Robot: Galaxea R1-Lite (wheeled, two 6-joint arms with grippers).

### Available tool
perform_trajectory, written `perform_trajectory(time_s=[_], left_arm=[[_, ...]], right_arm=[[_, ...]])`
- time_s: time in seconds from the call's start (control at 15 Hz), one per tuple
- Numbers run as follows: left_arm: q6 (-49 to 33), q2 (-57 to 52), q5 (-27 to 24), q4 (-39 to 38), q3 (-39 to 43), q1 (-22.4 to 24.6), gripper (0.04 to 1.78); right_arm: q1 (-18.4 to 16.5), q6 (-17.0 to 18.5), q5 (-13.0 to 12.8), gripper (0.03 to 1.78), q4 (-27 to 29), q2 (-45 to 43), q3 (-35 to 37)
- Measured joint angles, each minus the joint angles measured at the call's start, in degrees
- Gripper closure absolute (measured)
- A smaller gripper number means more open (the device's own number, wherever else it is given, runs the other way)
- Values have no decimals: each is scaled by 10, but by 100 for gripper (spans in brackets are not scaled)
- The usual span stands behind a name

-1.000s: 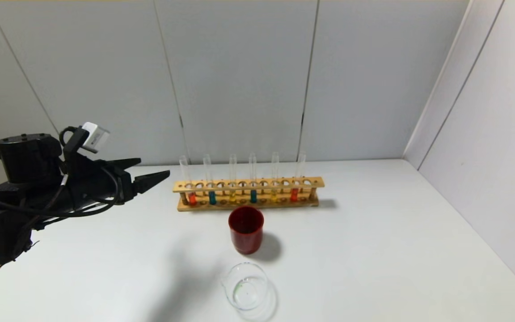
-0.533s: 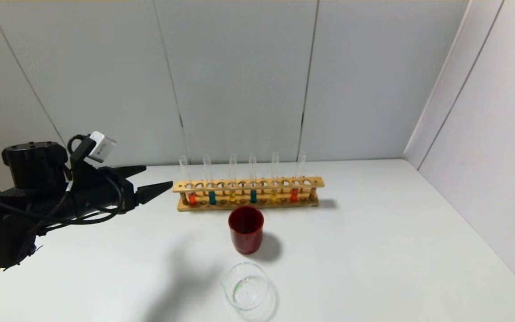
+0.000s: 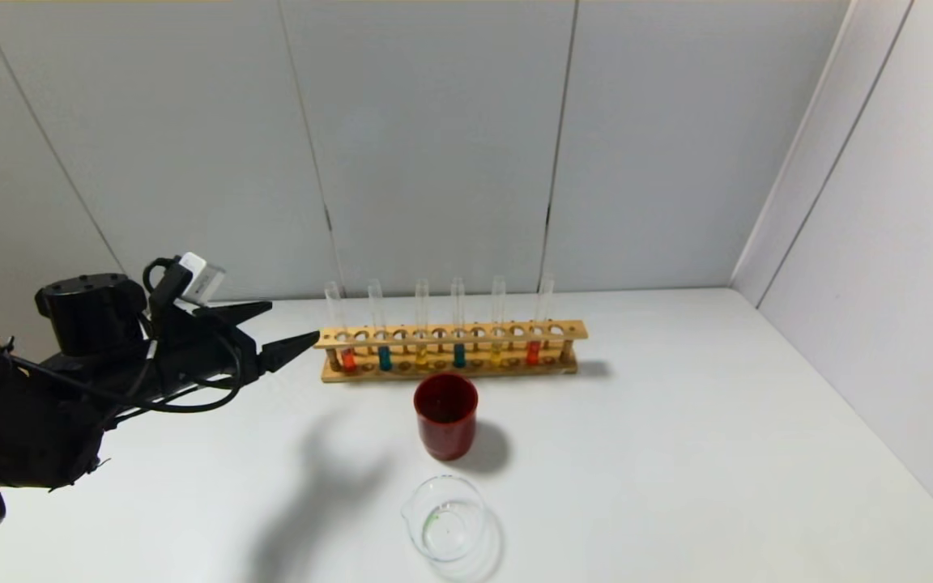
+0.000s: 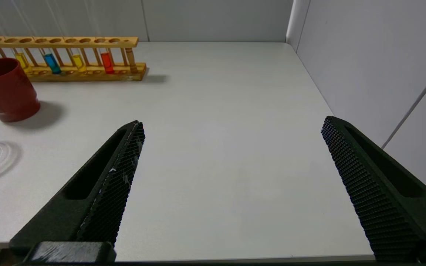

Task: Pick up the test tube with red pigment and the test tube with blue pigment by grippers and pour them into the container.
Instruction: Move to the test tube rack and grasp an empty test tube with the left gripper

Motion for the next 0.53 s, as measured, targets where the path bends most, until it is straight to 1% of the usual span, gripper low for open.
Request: perform_trajectory(time_s=[0.2,0.53], left_arm=[[-4,26,-23,-9,-10,0,7],[-5,58,-25,-7,-39,-1,7]], right_arm=[[0,0,0,6,0,0,0],[0,0,0,6,0,0,0]])
